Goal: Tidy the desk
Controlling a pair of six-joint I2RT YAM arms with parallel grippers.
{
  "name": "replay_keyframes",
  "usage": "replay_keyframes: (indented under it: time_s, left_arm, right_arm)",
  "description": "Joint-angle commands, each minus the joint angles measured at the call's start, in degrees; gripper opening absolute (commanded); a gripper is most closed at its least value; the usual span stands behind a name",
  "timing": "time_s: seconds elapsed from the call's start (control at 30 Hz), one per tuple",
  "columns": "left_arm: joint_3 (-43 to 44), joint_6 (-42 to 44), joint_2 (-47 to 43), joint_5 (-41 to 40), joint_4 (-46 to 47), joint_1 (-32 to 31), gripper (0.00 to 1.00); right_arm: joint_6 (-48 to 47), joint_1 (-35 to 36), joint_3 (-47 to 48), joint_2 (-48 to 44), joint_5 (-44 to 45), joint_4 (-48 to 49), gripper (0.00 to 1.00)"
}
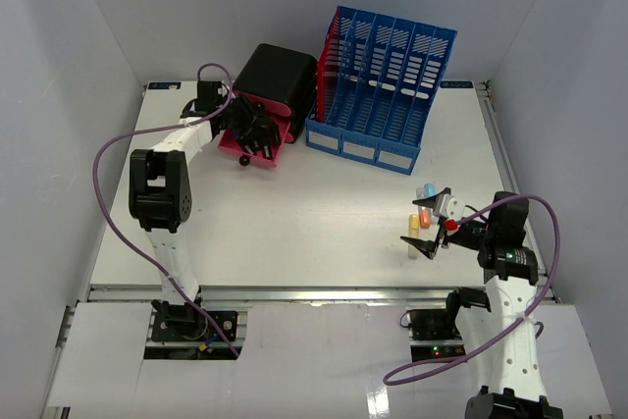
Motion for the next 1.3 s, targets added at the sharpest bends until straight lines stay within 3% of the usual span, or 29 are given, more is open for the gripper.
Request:
replay_keyframes:
  time_s: [0.0,0.23,0.43,0.6,0.7,0.83,1.07,1.27]
  left_arm:
    - [3.1,2.3,-1.5,1.3,-1.4,-0.2,0.53]
    - [3.9,3.5,-3.7,2.3,-3.1,-0.2,0.54]
    - [-0.3,6.8,-11.2,2.0,-4.2,0.4,0.50]
    - [-9.4,10.5,-23.9,-4.9,-5.3,2.7,0.34]
    - [-15.7,10.2,-32.2,-7.1,-5.3,5.0,0.31]
    - [-30.9,4.9,-41.8,-5.0,-2.4,10.9,0.22]
    - [-45.8,-2.5,-42.4,2.1,8.4,12.5,0.18]
    - [-48.3,-1.4,-36.0,2.7,13.9,12.5,0.18]
  right_arm:
    - [-0.3,-0.2,0.3,-0.2,-0.9,0.2,0.89]
    - [-0.3,-0.1,0.2,-0.1,-0.7,0.2,0.89]
    - [-0.3,-0.1,0.2,-0.3,-0.7,0.2,0.89]
    - [-0.2,-0.2,0.2,-0.4,-1.0,0.1,0.89]
    - [-0.4,-0.2,0.3,-0.3,-1.1,-0.1,0.89]
    - [-0.5,-0.3,0.3,-0.2,-1.3,-0.1,0.89]
    - [-0.3,-0.3,0.3,-0.4,-1.2,-0.3,0.89]
    - [-0.5,-0.3,0.2,-0.5,-1.1,-0.3,0.89]
